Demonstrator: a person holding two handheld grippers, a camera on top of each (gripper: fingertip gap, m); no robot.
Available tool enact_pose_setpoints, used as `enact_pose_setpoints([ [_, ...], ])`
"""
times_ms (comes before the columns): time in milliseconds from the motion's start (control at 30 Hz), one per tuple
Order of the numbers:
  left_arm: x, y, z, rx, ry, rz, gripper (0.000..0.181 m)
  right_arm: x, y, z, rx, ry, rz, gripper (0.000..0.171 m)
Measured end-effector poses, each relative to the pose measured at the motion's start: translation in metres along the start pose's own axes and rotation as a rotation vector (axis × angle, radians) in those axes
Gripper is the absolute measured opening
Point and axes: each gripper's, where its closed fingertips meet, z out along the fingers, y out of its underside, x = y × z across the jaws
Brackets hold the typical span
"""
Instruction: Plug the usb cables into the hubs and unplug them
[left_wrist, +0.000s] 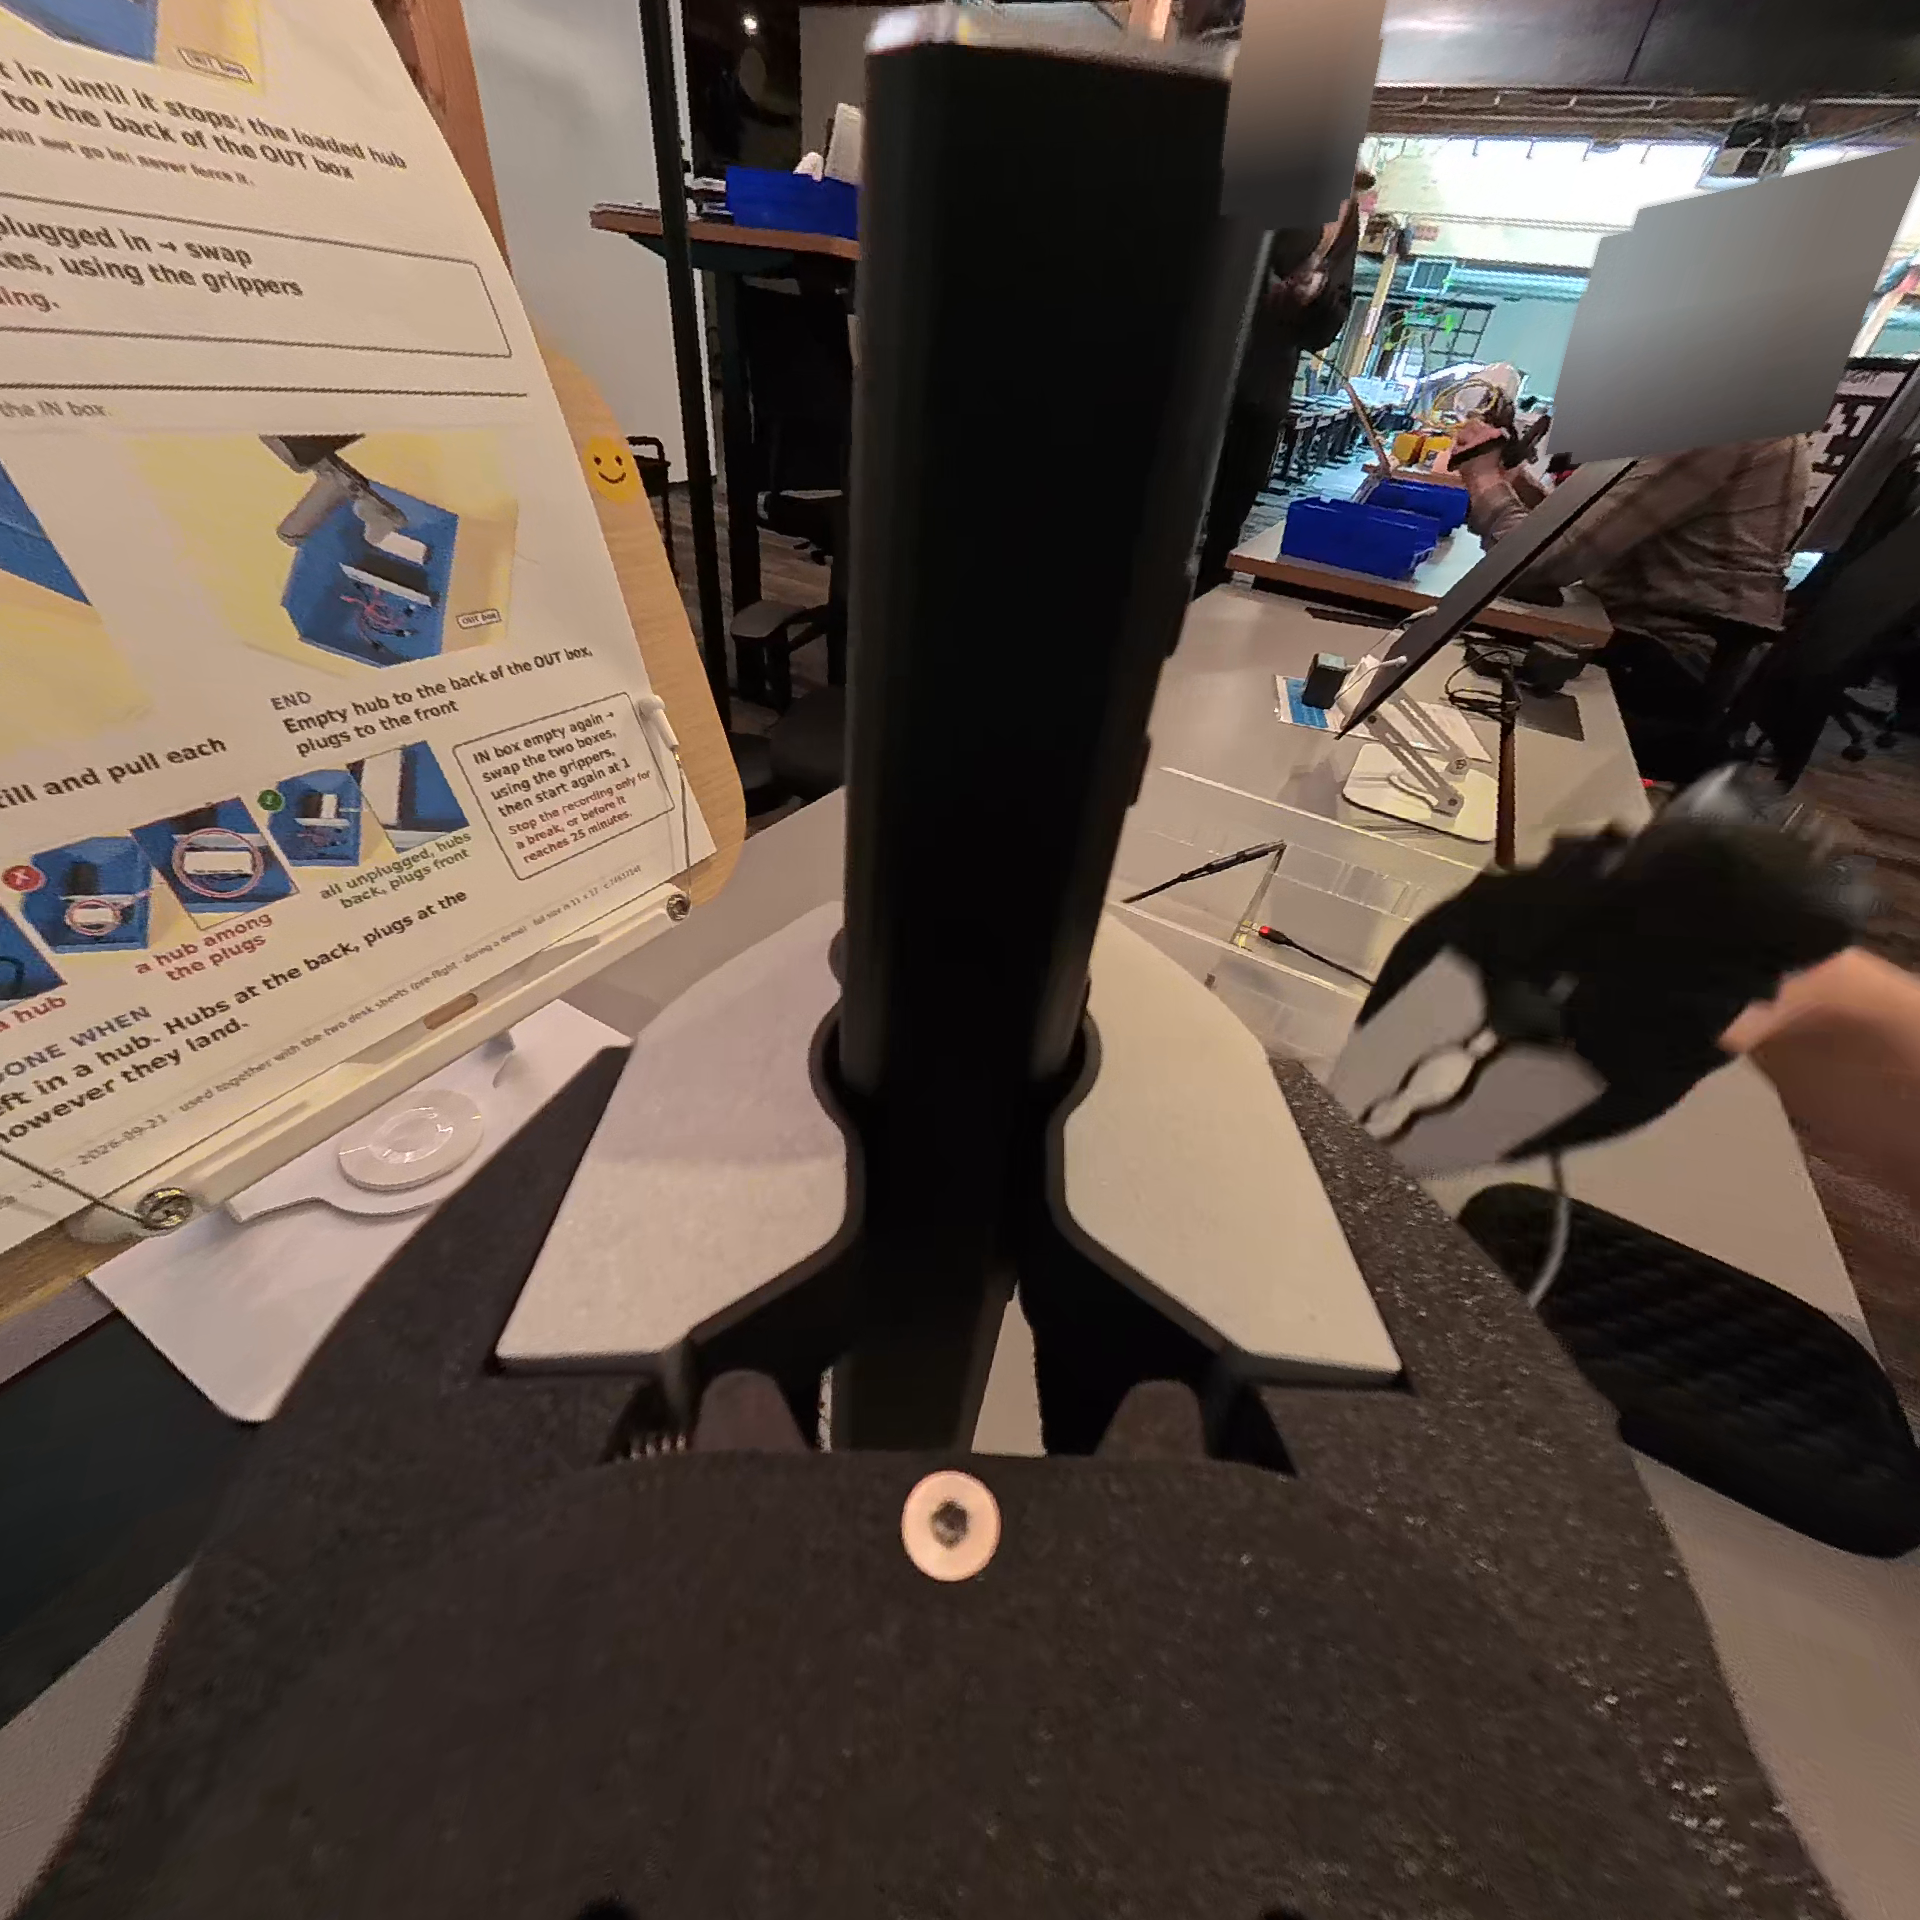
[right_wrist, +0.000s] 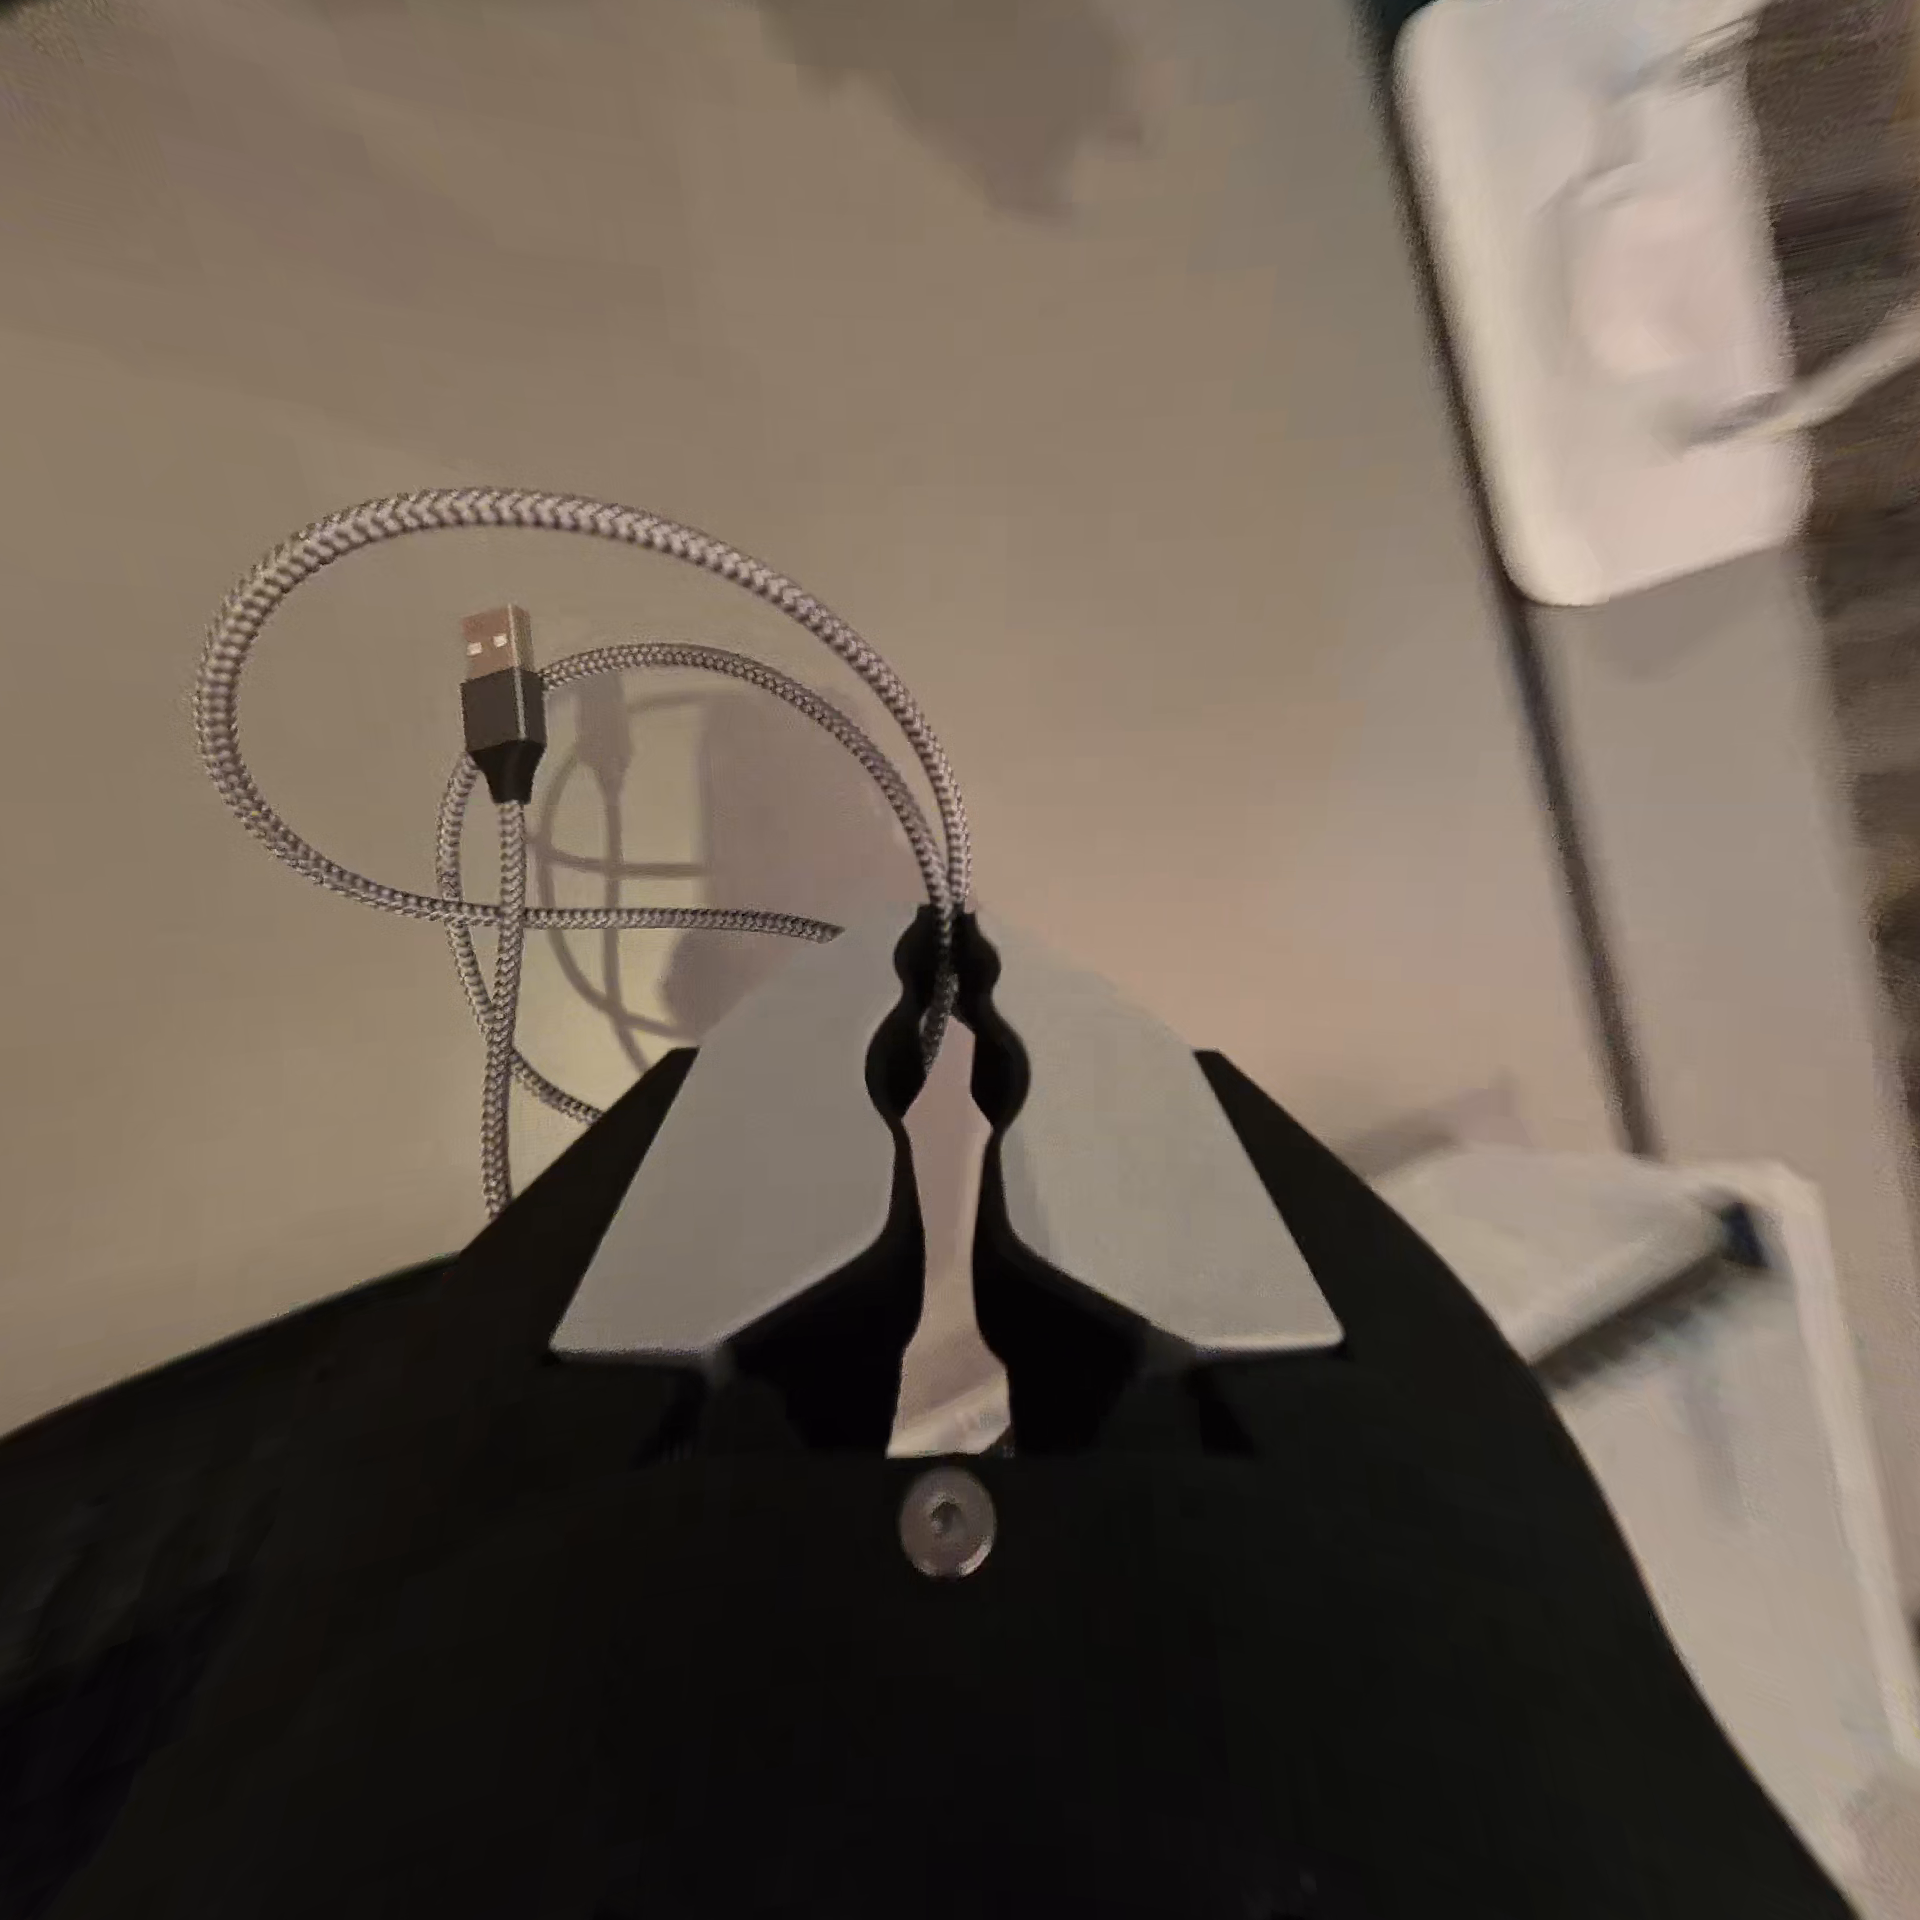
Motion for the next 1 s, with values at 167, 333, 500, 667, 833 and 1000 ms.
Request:
enact_pose_setpoints([
  [167, 0.004, -0.008, -0.006, 0.027, 0.017, -0.018, 0.030, 0.093, 0.011, -0.141, -0.012, 0.368, 0.078, 0.005],
  [333, 0.005, -0.008, -0.007, 0.025, 0.001, -0.007, 0.030, 0.133, 0.090, -0.194, -0.109, 0.492, 0.199, 0.004],
  [500, 0.010, -0.005, -0.001, 0.008, 0.018, -0.003, 0.030, 0.126, 0.189, -0.135, -0.234, 0.456, 0.292, 0.004],
  [667, 0.025, 0.002, 0.009, -0.024, 0.077, -0.004, 0.030, 0.104, 0.257, -0.061, -0.349, 0.369, 0.317, 0.017],
  [833, 0.060, 0.015, 0.030, -0.064, 0.269, -0.065, 0.031, 0.125, 0.205, -0.096, -0.096, 0.468, 0.398, 0.048],
  [1000, 0.113, 0.013, 0.049, 0.009, 0.559, -0.233, 0.030, 0.072, -0.013, -0.122, 0.752, 0.190, 0.377, 0.059],
])
